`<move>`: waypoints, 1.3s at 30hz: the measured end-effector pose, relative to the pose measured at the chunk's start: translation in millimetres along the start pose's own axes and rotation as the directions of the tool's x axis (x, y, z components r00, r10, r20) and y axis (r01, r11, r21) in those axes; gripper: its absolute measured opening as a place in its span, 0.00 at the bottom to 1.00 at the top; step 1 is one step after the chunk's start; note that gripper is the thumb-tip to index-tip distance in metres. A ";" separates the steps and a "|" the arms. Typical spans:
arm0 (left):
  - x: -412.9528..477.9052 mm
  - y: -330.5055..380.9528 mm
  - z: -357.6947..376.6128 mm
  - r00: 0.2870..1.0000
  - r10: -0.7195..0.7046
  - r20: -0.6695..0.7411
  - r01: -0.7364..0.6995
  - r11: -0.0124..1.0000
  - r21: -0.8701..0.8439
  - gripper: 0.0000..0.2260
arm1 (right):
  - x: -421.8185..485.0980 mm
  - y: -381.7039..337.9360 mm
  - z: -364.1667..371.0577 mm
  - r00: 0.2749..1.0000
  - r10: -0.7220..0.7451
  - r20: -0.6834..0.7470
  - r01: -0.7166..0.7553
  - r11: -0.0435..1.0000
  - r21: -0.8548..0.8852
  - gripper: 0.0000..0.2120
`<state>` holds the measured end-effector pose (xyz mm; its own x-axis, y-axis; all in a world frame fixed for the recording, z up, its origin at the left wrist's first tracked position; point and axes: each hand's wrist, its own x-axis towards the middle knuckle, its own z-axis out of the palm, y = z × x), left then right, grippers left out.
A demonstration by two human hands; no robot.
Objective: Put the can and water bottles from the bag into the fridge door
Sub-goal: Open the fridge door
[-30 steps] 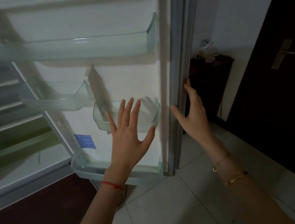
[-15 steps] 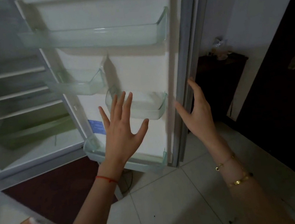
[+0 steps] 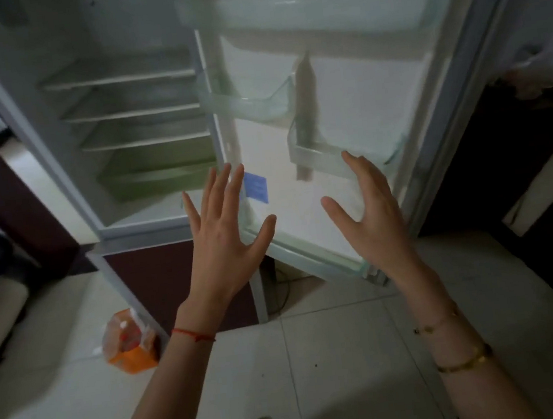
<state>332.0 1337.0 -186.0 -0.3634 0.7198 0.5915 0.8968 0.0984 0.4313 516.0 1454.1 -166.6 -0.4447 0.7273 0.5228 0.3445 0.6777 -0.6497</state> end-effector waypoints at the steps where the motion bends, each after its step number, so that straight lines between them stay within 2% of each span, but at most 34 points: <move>1: -5.6 -7.3 -6.2 1.000 -0.017 -0.002 0.017 1.000 0.012 0.34 | -1.9 -6.5 7.9 1.000 -0.011 0.024 0.011 1.000 0.010 0.31; 11: -64.2 -78.5 -84.6 0.979 -0.198 -0.053 0.197 0.980 -0.017 0.33 | -15.1 -66.8 91.6 0.961 -0.176 0.214 0.163 0.983 0.079 0.30; 27: -131.0 -254.0 -235.9 0.905 -0.413 -0.101 0.424 0.895 0.139 0.31 | -25.4 -212.6 289.7 0.858 -0.251 0.448 0.205 0.967 0.149 0.30; 39: -171.2 -357.0 -286.4 0.859 -0.509 -0.062 0.511 0.838 0.193 0.31 | -34.1 -267.1 402.0 0.742 -0.212 0.636 0.152 0.977 0.148 0.30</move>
<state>1.8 981.8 -246.1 -0.7841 0.5253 0.3306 0.6146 0.5829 0.5315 106.8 1204.6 -232.8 -0.9287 0.3271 0.1748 0.1466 0.7568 -0.6370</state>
